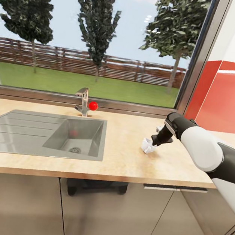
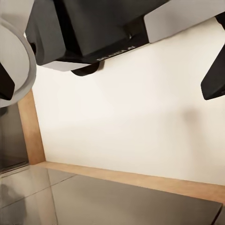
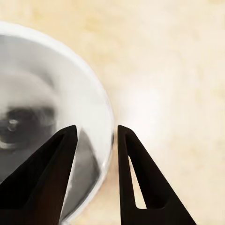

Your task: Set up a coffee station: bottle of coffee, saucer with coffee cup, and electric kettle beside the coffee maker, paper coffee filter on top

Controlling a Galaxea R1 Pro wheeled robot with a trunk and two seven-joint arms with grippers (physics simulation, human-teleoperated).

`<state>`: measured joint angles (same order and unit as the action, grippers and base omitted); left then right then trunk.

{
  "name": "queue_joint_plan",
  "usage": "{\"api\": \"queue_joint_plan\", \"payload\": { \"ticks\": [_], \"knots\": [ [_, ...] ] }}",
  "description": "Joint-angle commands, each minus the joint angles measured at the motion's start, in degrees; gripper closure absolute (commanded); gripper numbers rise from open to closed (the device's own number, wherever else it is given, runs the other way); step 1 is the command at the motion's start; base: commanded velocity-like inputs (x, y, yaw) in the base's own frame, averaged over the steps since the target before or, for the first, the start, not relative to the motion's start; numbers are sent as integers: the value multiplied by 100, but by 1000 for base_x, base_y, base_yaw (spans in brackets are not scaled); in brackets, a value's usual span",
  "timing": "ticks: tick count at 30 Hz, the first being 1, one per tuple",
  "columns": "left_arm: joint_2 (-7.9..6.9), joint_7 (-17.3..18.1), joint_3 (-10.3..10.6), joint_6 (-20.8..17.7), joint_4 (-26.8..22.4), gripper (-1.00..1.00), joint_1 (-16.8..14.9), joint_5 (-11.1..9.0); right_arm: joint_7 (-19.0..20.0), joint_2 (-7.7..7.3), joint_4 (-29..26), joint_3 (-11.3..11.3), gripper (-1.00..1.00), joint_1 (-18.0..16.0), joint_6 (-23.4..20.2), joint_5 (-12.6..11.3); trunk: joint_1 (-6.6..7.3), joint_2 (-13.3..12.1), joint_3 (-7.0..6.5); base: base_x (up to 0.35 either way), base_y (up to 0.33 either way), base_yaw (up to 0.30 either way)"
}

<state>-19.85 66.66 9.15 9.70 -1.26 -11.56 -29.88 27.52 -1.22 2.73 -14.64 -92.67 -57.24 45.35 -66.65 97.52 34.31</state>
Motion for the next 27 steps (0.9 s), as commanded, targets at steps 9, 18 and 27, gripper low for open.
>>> {"api": "queue_joint_plan", "payload": {
  "ticks": [9, 18, 27],
  "knots": [
    [-1, 6, 49, 49, 3, -100, -4, -36, 34, -2, 15, -75, 100, -6, -21, 1, 199, -359, -155, 0, 0, 0],
    [-1, 7, 52, 49, 3, -100, -4, -36, 38, -2, 9, -75, 100, -6, -21, -3, 396, -720, -317, 0, 0, 0],
    [-1, 5, 51, 49, 3, -100, -4, -36, 70, 2, -130, -54, 100, -13, -24, -9, 594, -1081, -478, 0, 0, 0]
  ]
}}
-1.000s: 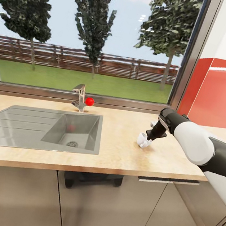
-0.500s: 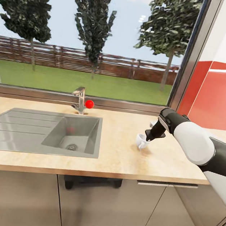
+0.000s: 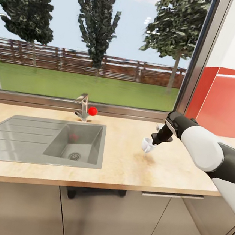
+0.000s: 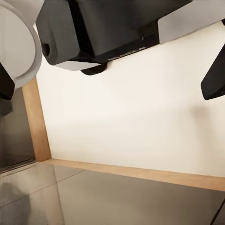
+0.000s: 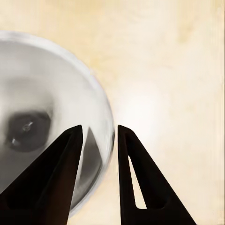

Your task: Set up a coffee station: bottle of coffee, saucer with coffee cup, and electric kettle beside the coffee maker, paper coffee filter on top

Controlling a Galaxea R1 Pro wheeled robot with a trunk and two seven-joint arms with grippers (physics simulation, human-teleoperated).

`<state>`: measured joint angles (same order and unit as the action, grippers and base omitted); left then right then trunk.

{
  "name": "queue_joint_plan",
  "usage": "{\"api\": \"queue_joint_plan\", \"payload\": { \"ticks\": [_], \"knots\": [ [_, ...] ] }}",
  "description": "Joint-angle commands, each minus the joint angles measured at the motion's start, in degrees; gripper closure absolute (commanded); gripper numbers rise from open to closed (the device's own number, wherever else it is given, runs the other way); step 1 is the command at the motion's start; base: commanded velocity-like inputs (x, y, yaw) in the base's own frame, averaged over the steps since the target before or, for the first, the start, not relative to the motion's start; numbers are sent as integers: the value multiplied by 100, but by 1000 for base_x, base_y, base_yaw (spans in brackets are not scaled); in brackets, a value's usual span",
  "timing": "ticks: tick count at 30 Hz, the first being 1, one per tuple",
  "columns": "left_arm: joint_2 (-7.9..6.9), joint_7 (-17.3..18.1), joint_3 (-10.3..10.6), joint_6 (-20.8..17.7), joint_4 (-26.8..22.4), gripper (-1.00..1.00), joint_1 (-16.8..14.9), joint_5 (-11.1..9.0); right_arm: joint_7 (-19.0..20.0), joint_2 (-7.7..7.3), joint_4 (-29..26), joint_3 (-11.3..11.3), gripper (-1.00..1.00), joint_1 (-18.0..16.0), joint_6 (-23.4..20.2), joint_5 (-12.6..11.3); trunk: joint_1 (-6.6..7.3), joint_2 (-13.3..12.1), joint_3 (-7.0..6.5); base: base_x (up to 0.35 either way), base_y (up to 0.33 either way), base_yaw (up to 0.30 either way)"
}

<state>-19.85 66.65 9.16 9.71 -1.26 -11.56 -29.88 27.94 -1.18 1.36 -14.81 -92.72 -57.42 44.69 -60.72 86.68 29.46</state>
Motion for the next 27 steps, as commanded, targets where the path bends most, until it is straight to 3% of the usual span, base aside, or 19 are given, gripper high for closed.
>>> {"api": "queue_joint_plan", "payload": {
  "ticks": [1, 4, 6, 10, 13, 27],
  "knots": [
    [-1, 7, 50, 49, 3, -100, -4, -36, 29, -1, -32, -36, 100, -8, -5, 58, 23, -38, -12, 0, 0, 0],
    [-1, 6, 50, 49, 3, -100, -4, -36, 33, 13, -191, -23, 100, -9, -7, 98, 89, -159, -66, 0, 0, 0],
    [-1, 6, 51, 49, 3, -100, -4, -36, 35, 48, -360, -16, 100, -9, -13, 381, 133, -239, -102, 0, 0, 0],
    [-1, 6, 51, 49, 3, -100, -4, -36, 40, 66, -414, -14, 100, -13, -14, 644, 220, -399, -173, 0, 0, 0],
    [-1, 6, 51, 49, 3, -100, -4, -36, 41, 71, -426, -13, 100, -20, -14, 708, 286, -519, -227, 0, 0, 0],
    [-1, 6, 47, 49, -1, -100, -4, -36, 36, 190, -427, -12, 100, -35, -13, 768, 286, -519, -227, 0, 0, 0]
  ]
}}
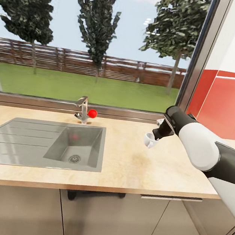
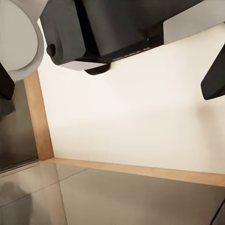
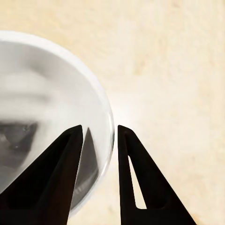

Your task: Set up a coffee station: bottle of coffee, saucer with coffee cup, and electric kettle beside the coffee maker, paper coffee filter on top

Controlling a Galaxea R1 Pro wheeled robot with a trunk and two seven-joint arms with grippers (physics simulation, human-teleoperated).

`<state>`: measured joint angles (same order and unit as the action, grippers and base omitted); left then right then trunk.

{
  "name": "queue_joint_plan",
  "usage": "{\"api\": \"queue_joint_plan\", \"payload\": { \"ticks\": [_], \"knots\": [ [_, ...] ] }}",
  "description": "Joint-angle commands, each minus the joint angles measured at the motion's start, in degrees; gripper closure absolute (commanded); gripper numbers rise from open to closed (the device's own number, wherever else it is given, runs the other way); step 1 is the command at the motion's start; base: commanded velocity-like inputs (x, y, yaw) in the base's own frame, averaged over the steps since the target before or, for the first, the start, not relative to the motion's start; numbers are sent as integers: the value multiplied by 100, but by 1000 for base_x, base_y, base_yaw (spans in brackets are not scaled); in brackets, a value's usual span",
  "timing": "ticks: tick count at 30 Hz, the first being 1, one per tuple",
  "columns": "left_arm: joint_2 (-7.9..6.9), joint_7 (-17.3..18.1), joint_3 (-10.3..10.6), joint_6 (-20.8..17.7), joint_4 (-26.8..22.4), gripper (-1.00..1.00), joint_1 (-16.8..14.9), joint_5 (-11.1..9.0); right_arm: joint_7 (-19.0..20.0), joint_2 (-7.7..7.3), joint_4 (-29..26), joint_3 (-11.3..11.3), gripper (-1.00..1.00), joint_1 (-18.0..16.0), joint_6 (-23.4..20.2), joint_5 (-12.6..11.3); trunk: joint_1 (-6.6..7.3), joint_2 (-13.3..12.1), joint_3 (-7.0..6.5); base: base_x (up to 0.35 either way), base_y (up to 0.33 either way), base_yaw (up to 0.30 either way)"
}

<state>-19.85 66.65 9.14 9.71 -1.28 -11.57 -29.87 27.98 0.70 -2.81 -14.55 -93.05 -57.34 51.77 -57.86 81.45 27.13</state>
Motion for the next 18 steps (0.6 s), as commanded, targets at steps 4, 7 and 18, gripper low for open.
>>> {"api": "queue_joint_plan", "payload": {
  "ticks": [4, 7, 18],
  "knots": [
    [-1, 6, 48, 49, 5, -100, -3, -36, 32, 1, -73, -31, 100, -2, -23, 61, 0, 3, 6, -57, 0, 0],
    [-1, 6, 45, 49, 5, -100, -3, -36, 32, 1, -83, -30, 100, -1, -21, 61, 0, 3, 6, -262, 0, 25],
    [-1, 6, 45, 49, 4, -100, -3, -36, 32, 7, -81, -37, 100, -1, -20, 61, 0, 3, 6, -68, 0, 221]
  ]
}}
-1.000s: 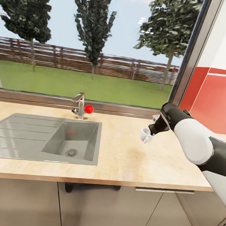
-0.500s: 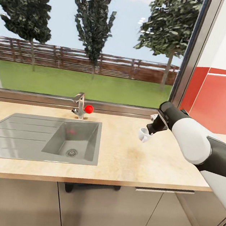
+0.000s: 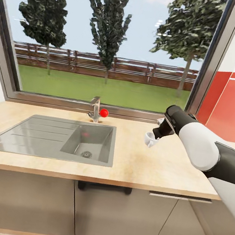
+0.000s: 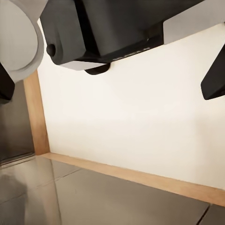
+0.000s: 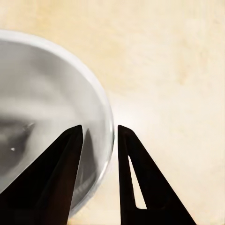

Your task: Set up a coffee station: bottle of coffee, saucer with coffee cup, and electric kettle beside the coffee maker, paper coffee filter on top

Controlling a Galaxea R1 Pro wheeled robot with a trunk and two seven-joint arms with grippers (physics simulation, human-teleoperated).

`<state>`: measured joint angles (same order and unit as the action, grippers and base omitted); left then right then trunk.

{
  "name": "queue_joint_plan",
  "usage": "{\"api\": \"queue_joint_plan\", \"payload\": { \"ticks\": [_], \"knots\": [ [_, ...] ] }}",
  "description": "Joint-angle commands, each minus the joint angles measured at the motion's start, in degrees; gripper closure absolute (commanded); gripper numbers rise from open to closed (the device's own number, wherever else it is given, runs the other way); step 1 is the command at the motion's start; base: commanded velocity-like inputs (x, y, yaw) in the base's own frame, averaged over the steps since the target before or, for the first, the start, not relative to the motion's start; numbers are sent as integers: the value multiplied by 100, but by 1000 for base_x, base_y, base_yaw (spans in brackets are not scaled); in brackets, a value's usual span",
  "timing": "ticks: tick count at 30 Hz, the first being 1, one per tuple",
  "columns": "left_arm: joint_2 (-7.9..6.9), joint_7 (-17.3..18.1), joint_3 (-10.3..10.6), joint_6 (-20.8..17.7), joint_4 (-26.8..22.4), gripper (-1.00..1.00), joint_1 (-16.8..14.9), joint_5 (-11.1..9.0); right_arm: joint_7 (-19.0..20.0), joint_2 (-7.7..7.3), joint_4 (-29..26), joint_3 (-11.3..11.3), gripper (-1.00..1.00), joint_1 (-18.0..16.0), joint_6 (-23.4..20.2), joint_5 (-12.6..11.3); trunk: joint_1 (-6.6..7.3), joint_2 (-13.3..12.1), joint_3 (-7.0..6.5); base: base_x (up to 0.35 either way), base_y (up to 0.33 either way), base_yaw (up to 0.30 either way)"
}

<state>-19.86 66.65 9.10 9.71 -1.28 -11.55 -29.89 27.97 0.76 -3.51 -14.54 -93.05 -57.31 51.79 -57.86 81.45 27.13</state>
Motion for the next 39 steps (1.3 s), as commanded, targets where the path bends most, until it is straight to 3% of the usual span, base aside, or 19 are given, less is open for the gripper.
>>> {"api": "queue_joint_plan", "payload": {
  "ticks": [1, 22, 38, 39],
  "knots": [
    [-1, 6, 48, 49, 4, -100, -5, -34, 33, 1, -10, -39, 100, -1, -23, 59, 0, 4, 6, -9, 0, 265],
    [-1, 6, 48, 49, 5, -100, -5, -34, 33, 12, -9, -40, 100, 0, -17, 59, 0, 4, 6, -5, 0, 271],
    [-6, 6, 48, 49, 3, -100, -5, -34, 33, 12, -9, -40, 100, 2, -17, 59, 0, 4, 6, -255, 0, 169],
    [-9, 6, 48, 49, 4, -100, -5, -34, 33, 65, -9, -40, 100, 5, -17, 59, 0, 4, 6, -21, 0, 266]
  ]
}}
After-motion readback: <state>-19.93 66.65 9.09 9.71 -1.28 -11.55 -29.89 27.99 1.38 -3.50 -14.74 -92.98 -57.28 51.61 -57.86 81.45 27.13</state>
